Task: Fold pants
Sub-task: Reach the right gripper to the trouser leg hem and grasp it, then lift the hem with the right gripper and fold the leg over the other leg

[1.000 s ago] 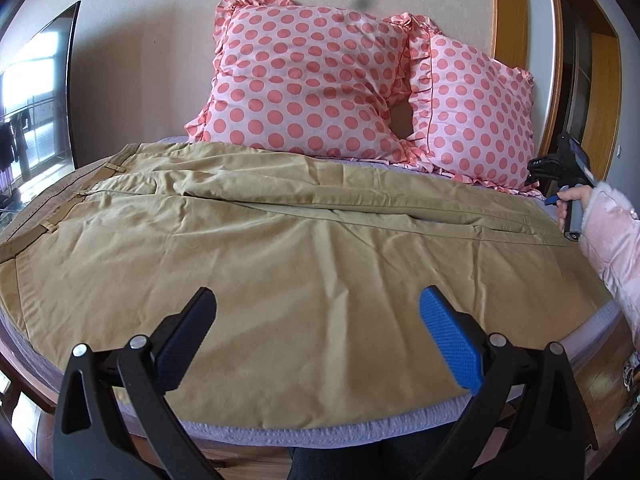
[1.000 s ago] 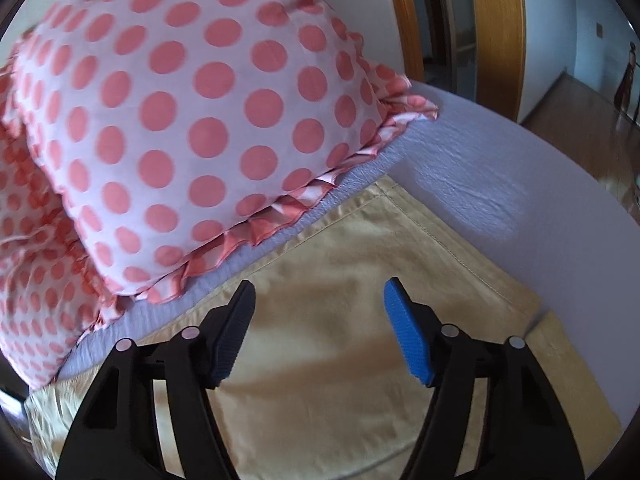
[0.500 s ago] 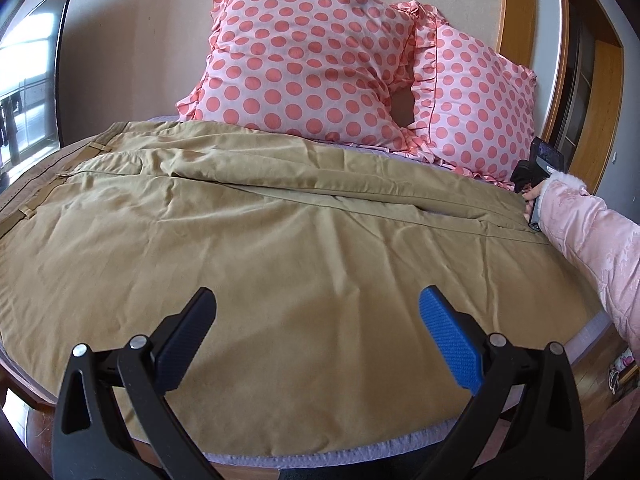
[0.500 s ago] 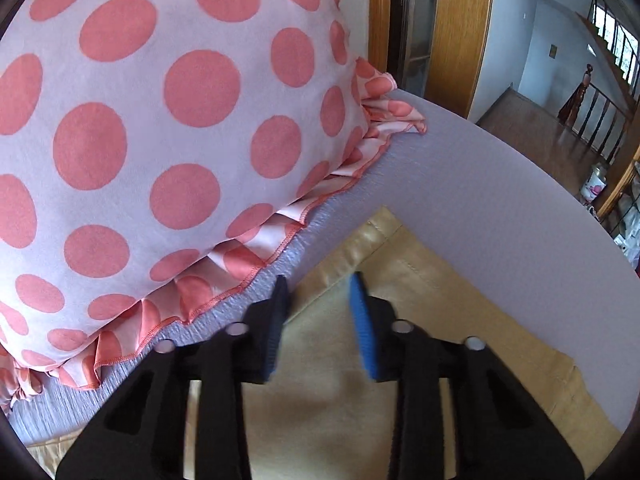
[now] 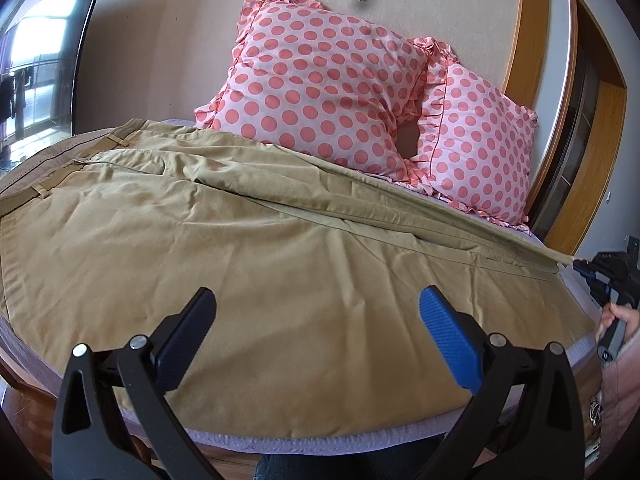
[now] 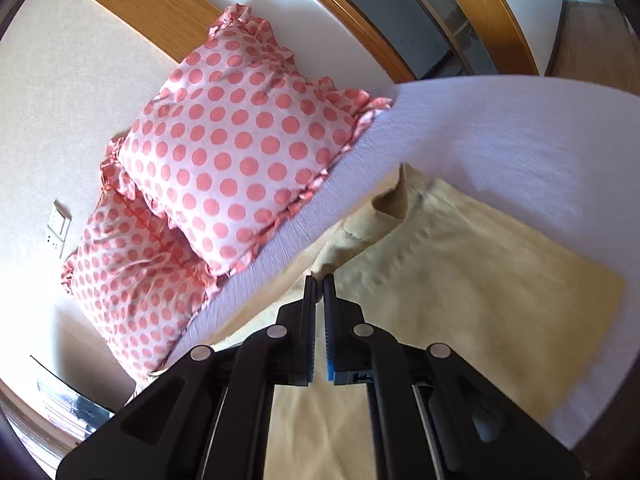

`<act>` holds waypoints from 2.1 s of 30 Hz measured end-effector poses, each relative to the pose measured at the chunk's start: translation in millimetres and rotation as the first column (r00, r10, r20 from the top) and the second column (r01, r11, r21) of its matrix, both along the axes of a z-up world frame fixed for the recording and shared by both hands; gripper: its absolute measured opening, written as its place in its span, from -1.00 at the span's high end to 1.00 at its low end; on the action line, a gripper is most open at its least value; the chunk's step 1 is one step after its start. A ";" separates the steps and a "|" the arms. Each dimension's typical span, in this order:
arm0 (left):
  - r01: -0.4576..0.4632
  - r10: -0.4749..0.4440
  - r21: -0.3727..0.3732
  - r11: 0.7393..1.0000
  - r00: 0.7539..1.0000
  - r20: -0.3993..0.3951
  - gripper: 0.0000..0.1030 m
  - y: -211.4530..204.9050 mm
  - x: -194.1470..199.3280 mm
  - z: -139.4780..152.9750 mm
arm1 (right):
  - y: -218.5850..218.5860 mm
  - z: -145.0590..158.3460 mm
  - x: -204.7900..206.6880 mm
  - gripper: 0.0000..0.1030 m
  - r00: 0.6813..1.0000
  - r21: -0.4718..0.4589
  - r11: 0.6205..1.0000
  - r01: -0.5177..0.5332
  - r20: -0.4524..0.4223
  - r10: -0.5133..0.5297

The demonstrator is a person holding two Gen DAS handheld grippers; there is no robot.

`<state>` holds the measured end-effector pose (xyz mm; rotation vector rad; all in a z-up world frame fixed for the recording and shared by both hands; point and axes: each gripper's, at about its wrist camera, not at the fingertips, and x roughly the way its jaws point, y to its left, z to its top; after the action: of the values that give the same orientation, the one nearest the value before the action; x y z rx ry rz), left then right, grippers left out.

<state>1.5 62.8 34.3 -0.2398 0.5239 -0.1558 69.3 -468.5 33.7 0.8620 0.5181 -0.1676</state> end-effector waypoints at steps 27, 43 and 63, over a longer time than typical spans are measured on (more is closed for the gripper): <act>-0.136 0.133 -0.158 0.978 0.991 -0.030 -0.96 53.5 0.1 9.8 | 3.0 -33.8 2.6 0.22 0.993 0.157 0.983 0.097 -0.079 -0.085; -0.149 0.151 -0.094 0.984 0.989 0.007 -0.96 79.9 48.3 53.4 | -28.0 -43.9 -51.2 0.88 0.995 0.283 0.956 0.079 0.033 -0.092; -0.076 0.067 -0.128 0.989 0.995 -0.070 -0.96 59.5 71.1 35.6 | 63.6 -34.4 35.8 0.06 0.994 0.245 0.968 -0.057 -0.075 0.078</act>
<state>72.6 122.3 69.9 -0.3916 0.5704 -0.1127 105.1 -404.9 -0.7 1.0776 0.6557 -0.0789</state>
